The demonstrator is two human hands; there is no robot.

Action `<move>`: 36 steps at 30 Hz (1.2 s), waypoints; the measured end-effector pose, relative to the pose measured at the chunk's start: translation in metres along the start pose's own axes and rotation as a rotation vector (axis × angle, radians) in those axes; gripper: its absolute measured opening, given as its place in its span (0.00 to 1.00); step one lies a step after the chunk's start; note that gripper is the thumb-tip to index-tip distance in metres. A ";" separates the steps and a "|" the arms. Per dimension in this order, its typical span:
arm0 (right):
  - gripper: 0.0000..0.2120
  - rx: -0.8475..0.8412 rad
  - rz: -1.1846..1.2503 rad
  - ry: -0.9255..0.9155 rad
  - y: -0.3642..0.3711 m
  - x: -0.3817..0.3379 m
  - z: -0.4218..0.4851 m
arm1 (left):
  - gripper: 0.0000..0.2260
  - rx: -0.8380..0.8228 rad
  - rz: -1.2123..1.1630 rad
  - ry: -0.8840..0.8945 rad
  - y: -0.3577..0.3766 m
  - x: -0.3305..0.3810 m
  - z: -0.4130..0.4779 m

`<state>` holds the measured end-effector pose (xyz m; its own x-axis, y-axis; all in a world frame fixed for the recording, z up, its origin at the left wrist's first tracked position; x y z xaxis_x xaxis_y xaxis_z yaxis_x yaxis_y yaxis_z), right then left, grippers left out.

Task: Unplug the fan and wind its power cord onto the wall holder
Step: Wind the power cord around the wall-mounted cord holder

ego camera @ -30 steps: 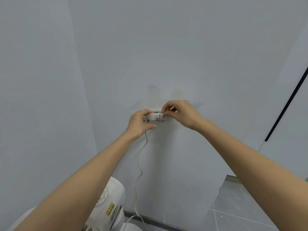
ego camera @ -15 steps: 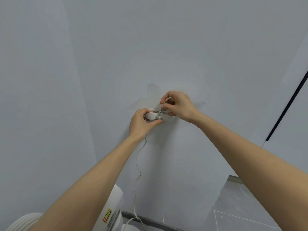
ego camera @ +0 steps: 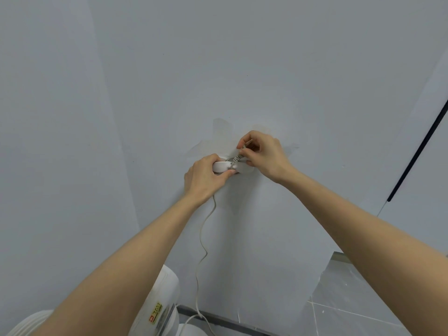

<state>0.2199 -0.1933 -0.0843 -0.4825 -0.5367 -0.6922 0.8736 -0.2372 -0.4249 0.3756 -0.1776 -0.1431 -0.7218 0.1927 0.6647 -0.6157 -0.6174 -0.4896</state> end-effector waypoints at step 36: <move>0.11 0.342 0.100 0.274 0.010 -0.004 -0.005 | 0.16 -0.102 0.257 0.274 -0.016 0.001 0.015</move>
<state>0.2304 -0.1892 -0.0892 -0.3533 -0.3473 -0.8687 0.8656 -0.4735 -0.1628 0.3896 -0.1791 -0.1258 -0.9059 0.2464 0.3443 -0.4218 -0.5956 -0.6836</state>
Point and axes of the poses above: each hand's wrist, its own z-axis towards the middle knuckle, its own y-axis out of the palm, x = y × z, the point moved 1 cm from there along z, towards the middle knuckle, and after that the axes turned 12 degrees about x, right-handed, at the moved point
